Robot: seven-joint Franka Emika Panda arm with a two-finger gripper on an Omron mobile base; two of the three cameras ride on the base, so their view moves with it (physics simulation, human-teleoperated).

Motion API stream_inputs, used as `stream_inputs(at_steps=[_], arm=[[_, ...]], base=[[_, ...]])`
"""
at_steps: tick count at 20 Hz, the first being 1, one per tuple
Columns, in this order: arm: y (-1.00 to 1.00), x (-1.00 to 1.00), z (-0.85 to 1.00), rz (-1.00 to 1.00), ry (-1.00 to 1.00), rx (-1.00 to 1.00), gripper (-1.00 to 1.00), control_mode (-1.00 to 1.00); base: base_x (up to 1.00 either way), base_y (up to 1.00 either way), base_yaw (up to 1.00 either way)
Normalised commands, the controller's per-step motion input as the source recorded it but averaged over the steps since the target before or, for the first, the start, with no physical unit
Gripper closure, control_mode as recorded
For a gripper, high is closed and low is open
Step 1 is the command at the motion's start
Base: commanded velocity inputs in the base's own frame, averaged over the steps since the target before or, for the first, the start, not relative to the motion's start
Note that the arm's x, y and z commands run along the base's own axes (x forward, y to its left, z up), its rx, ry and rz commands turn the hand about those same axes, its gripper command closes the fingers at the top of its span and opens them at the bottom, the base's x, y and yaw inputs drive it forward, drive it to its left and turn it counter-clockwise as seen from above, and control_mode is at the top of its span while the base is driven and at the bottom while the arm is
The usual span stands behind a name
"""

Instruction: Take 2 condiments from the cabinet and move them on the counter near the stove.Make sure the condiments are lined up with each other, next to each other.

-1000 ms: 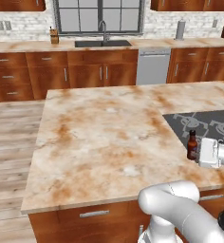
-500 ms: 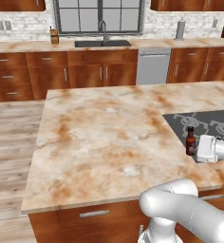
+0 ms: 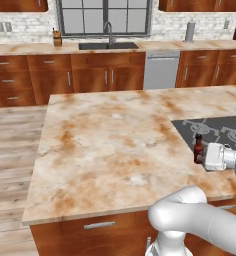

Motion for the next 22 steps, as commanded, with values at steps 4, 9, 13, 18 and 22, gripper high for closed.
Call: stream_inputs(at_steps=[4, 9, 13, 18, 22], arm=[[0.0, 0.0, -0.17, -0.07, 0.0, 0.0, -1.0, -1.0], [0.0, 0.0, -0.18, -0.11, 0.0, 0.0, -1.0, -1.0], [0.0, 0.0, -0.14, -0.1, 0.0, 0.0, -1.0, -1.0], [-0.01, 0.0, -0.04, -0.07, 0.0, 0.0, -1.0, -1.0], [-0.26, -0.03, 0.36, -0.07, 0.0, 0.0, -1.0, -1.0]], base=[[0.0, 0.0, 0.0], [0.0, 0.0, 0.0], [0.0, 0.0, 0.0], [0.0, 0.0, 0.0], [0.0, 0.0, 0.0]])
